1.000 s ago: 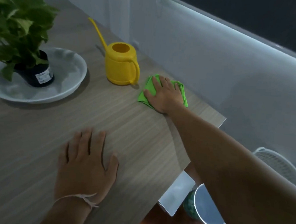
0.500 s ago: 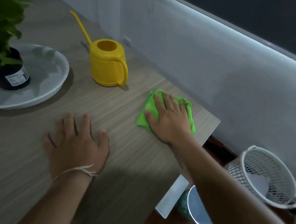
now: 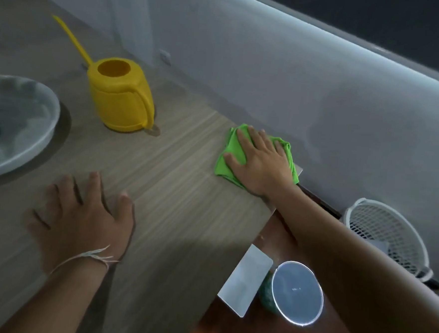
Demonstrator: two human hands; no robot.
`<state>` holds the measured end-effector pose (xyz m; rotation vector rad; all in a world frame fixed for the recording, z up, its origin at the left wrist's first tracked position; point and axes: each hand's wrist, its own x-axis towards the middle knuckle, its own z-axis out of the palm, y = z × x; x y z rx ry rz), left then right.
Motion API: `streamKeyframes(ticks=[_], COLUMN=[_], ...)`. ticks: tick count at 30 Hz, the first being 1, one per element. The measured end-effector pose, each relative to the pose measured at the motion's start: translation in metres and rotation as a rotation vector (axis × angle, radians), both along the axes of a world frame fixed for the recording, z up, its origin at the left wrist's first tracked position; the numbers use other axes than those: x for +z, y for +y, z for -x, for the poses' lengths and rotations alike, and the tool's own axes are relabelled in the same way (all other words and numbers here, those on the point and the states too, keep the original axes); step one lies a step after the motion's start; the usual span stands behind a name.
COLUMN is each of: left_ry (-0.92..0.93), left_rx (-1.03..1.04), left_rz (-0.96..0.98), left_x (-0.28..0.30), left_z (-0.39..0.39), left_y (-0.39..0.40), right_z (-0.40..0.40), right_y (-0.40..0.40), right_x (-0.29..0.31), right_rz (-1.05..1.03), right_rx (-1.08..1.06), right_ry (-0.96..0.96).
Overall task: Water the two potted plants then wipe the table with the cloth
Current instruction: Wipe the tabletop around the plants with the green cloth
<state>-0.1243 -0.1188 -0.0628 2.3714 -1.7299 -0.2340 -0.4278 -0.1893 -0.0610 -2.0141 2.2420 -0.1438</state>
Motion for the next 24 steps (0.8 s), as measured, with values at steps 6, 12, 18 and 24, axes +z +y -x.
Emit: streamKeyframes(ticks=[6, 12, 18, 24], left_ry=[0.027, 0.031, 0.167, 0.122], left_rx=[0.014, -0.003, -0.090, -0.104], left_rz=[-0.026, 0.022, 0.222, 0.212], left_x=[0.002, -0.007, -0.011, -0.013], left_z=[0.002, -0.003, -0.024, -0.125], left_y=[-0.002, -0.004, 0.025, 0.123], right_z=[-0.002, -0.044, -0.116, -0.216], right_y=[-0.025, 0.017, 0.081, 0.148], right_x=[0.001, -0.002, 0.000, 0.005], right_rz=[-0.032, -0.019, -0.010, -0.071], right_rx=[-0.135, -0.171, -0.116, -0.027], right_ry=[0.001, 0.023, 0.022, 0.016])
